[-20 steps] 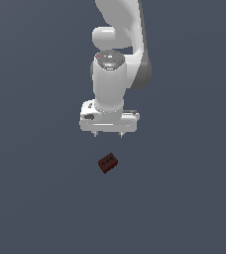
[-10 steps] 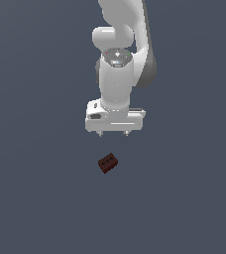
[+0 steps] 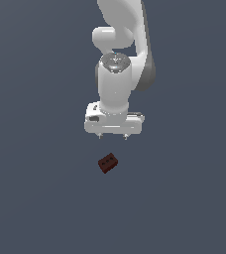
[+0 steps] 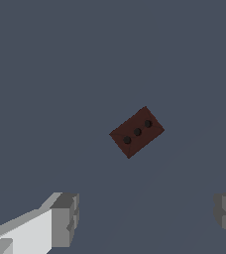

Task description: Pick up the object and move it to a goal position.

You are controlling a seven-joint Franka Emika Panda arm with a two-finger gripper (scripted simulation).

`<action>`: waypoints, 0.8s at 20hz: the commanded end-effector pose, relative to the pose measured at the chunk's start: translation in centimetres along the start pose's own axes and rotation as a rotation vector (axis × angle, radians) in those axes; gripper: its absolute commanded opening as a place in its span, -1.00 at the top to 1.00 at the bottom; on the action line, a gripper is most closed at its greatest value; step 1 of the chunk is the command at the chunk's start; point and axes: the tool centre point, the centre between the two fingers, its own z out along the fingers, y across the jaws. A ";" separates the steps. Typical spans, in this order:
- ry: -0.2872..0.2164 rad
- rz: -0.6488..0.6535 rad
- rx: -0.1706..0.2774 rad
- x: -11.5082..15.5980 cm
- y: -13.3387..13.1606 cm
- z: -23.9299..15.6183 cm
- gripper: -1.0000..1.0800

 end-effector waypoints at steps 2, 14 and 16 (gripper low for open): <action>-0.004 0.062 0.003 0.3 0.1 0.7 -0.92; -0.026 0.399 0.012 2.0 0.8 4.6 -0.92; -0.030 0.460 0.012 2.3 0.9 5.3 -0.92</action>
